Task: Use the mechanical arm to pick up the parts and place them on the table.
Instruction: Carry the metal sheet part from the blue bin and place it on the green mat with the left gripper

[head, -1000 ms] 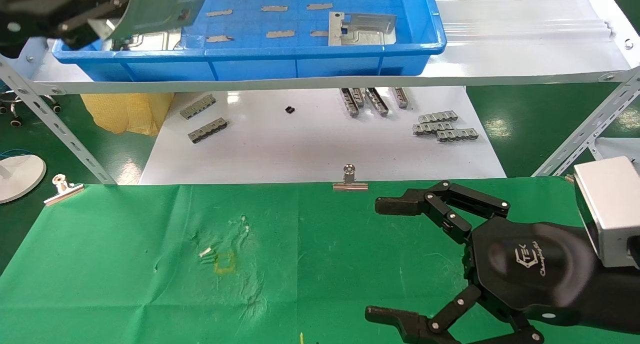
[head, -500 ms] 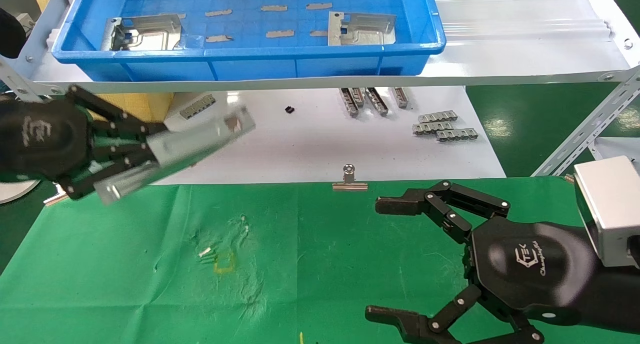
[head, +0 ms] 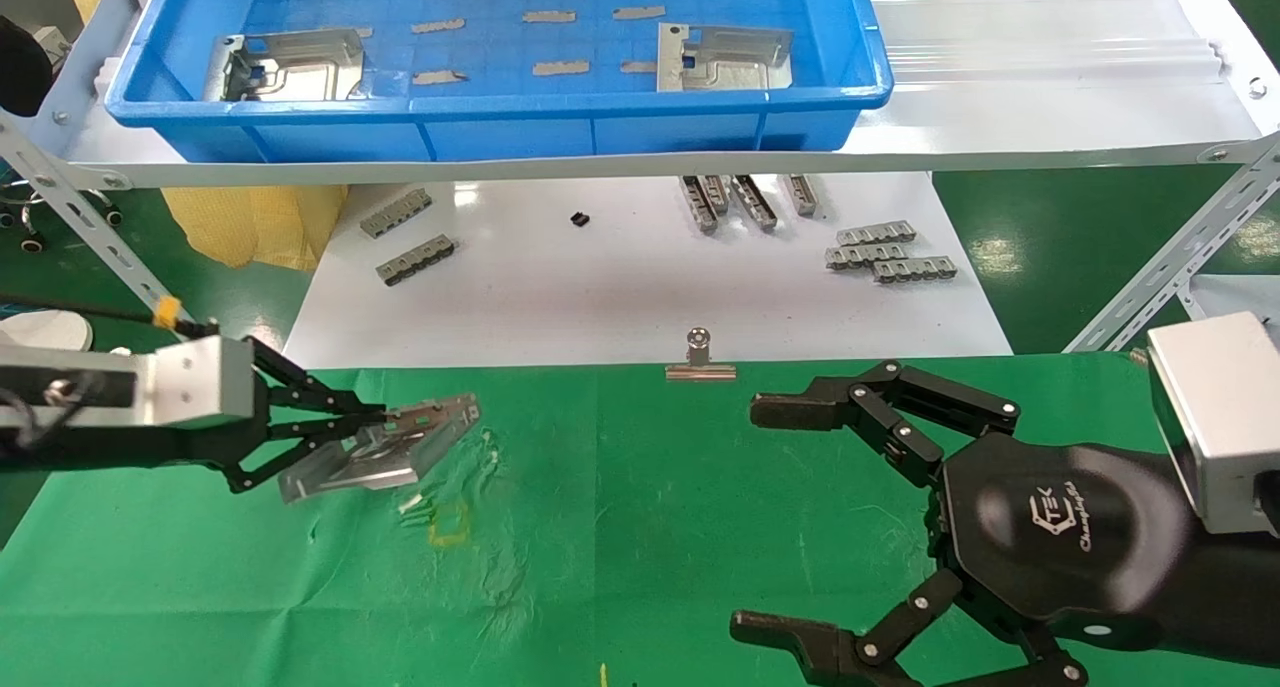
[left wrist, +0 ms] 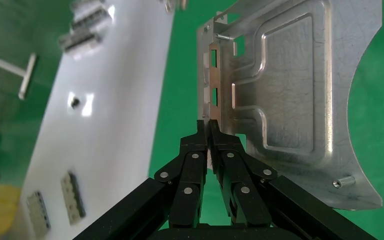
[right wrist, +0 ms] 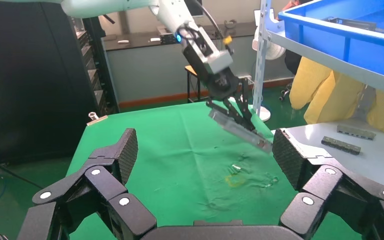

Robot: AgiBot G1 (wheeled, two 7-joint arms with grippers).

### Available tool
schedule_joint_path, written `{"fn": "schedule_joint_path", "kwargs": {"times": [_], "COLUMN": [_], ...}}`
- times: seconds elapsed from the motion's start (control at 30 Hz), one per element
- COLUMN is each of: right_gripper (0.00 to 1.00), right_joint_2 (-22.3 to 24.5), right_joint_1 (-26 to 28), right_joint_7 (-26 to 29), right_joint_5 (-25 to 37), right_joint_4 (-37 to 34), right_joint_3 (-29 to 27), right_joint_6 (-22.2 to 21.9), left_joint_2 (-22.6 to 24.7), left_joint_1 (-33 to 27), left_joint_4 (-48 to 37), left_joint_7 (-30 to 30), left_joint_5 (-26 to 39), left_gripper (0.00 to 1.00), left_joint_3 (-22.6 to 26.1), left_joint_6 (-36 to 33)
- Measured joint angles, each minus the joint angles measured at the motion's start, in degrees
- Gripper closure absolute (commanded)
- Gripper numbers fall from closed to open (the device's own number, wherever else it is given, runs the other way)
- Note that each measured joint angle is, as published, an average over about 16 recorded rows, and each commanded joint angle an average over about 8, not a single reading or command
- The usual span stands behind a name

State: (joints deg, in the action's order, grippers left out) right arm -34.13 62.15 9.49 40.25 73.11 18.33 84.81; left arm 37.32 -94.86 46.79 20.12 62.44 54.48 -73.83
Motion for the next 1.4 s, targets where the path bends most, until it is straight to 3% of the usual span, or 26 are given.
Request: {"fn": "schedule_joint_path", "kwargs": {"times": [0.2, 0.4, 0.43, 0.63, 0.7, 1.1, 1.4], "right_gripper": [0.0, 0.0, 0.0, 0.0, 0.0, 0.0, 0.0], "right_joint_2": [0.0, 0.0, 0.0, 0.0, 0.0, 0.0, 0.0], "right_joint_1": [0.0, 0.0, 0.0, 0.0, 0.0, 0.0, 0.0], "right_joint_7": [0.0, 0.0, 0.0, 0.0, 0.0, 0.0, 0.0], "right_joint_5": [0.0, 0.0, 0.0, 0.0, 0.0, 0.0, -0.1], "right_joint_4": [0.0, 0.0, 0.0, 0.0, 0.0, 0.0, 0.0], "right_joint_3": [0.0, 0.0, 0.0, 0.0, 0.0, 0.1, 0.1], "right_joint_6": [0.0, 0.0, 0.0, 0.0, 0.0, 0.0, 0.0], "left_joint_2": [-1.3, -2.8, -3.0, -3.7, -3.8, -3.8, -4.5], "left_joint_1": [4.0, 8.0, 8.6, 11.2, 11.7, 11.0, 8.8], "left_joint_4": [8.1, 16.8, 18.1, 23.9, 25.1, 27.2, 24.7], "left_joint_7": [-2.8, -6.0, -6.5, -9.6, -10.7, -17.7, -23.4], "left_joint_5": [3.4, 7.2, 7.9, 12.0, 13.1, 16.5, 8.6], "left_gripper": [0.99, 0.84, 0.78, 0.16, 0.02, 0.0, 0.0], "left_joint_3": [1.2, 2.3, 2.5, 3.8, 4.2, 5.6, 4.2], "left_joint_6": [8.1, 16.8, 18.1, 24.7, 26.0, 26.7, 19.3]}}
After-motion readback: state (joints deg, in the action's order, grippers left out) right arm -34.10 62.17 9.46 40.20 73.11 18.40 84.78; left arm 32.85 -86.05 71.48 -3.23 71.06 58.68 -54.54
